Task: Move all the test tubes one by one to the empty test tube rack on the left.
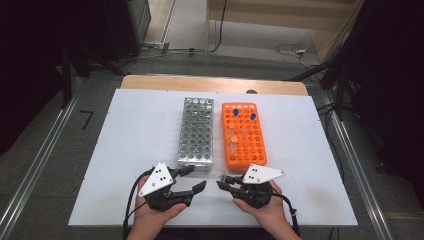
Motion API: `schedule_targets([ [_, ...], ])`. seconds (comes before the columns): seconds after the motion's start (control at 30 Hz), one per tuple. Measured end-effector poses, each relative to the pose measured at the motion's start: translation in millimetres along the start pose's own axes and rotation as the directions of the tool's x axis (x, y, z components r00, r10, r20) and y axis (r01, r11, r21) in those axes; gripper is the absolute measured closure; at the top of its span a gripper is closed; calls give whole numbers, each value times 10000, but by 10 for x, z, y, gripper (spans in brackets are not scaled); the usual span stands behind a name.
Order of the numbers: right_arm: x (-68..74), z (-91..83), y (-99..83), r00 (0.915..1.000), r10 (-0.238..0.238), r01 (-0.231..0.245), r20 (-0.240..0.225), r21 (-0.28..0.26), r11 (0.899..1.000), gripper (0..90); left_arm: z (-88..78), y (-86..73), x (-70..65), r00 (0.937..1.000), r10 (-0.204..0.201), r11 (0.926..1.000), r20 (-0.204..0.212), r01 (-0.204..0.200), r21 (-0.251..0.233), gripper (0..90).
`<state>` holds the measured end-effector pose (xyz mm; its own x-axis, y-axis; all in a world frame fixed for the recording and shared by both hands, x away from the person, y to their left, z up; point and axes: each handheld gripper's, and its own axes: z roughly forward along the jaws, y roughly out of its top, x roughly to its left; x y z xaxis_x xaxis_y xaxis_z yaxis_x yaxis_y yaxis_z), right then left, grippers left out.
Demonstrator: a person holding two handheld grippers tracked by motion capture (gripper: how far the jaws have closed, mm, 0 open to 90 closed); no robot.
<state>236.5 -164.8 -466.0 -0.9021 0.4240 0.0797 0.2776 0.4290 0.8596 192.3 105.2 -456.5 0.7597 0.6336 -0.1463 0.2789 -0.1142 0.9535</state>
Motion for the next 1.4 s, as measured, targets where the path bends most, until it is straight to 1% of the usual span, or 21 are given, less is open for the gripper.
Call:
schedule_targets([
  [0.03,0,0,0,10000,0,0,0,0,10000,742,13,1,-9,10000,-1,10000,84,0,8,410],
  [0.1,42,43,9,9999,-68,69,-94,64,10000,742,54,10,-40,9996,42,10000,268,-45,89,438],
  [0.17,56,56,14,9998,-128,129,-131,103,9999,742,69,12,-50,9995,48,9999,311,-51,109,448],
  [0.2,89,82,25,9996,-195,197,-216,117,9997,742,85,14,-59,9992,64,9999,391,-70,150,482],
  [0.27,122,101,35,9992,-296,301,-272,186,9994,742,112,15,-80,9985,67,9998,550,-77,181,508],
  [0.33,150,120,43,9988,-364,370,-332,179,9992,742,140,16,-109,9981,113,9997,598,-126,207,536],
  [0.37,150,120,43,9988,-364,370,-332,179,9992,742,151,18,-122,9980,132,9996,622,-148,251,536],
  [0.4,173,131,52,9983,-438,446,-389,216,9988,742,163,18,-134,9980,192,9994,610,-210,281,567],
  [0.5,192,141,58,9977,-507,517,-439,224,9984,742,195,11,-159,9980,252,9989,588,-275,384,605],
  [0.57,223,161,64,9970,-571,583,-523,230,9980,742,213,7,-177,9987,283,9983,423,-303,488,630],
  [0.67,251,179,64,9957,-720,736,-589,262,9969,742,211,8,-179,9988,295,9983,399,-314,490,672],
  [0.77,254,182,65,9959,-697,713,-582,270,9971,742,205,9,-180,9982,315,9985,503,-336,425,738],
  [0.8,250,182,65,9959,-703,719,-577,264,9971,741,203,11,-184,9982,372,9983,461,-392,436,751],
  [1.0,248,182,65,9964,-644,655,-547,181,9977,739,195,19,-185,9987,385,9983,325,-398,426,762],
  [1.07,240,174,65,9959,-621,629,-654,107,9980,732,182,36,-189,9982,466,9983,379,-479,346,763],
  [1.13,232,166,65,9956,-591,600,-722,107,9981,719,177,43,-189,9984,449,9984,354,-460,326,763],
  [1.17,209,142,61,9945,-515,529,-911,133,9985,672,159,56,-177,9989,381,9990,265,-387,225,764],
  [1.2,198,126,54,9943,-555,570,-914,143,9983,642,159,56,-177,9989,381,9990,265,-387,225,764],
  [1.23,188,106,46,9943,-574,589,-895,149,9982,610,151,60,-166,9991,293,9994,298,-297,160,764],
  [1.3,159,52,31,9953,-603,614,-761,113,9981,547,138,67,-148,9994,243,9995,246,-248,177,764],
  [1.4,115,-18,20,9970,-491,491,-603,-15,9988,502,119,75,-118,9997,178,9997,148,-181,190,764],
])
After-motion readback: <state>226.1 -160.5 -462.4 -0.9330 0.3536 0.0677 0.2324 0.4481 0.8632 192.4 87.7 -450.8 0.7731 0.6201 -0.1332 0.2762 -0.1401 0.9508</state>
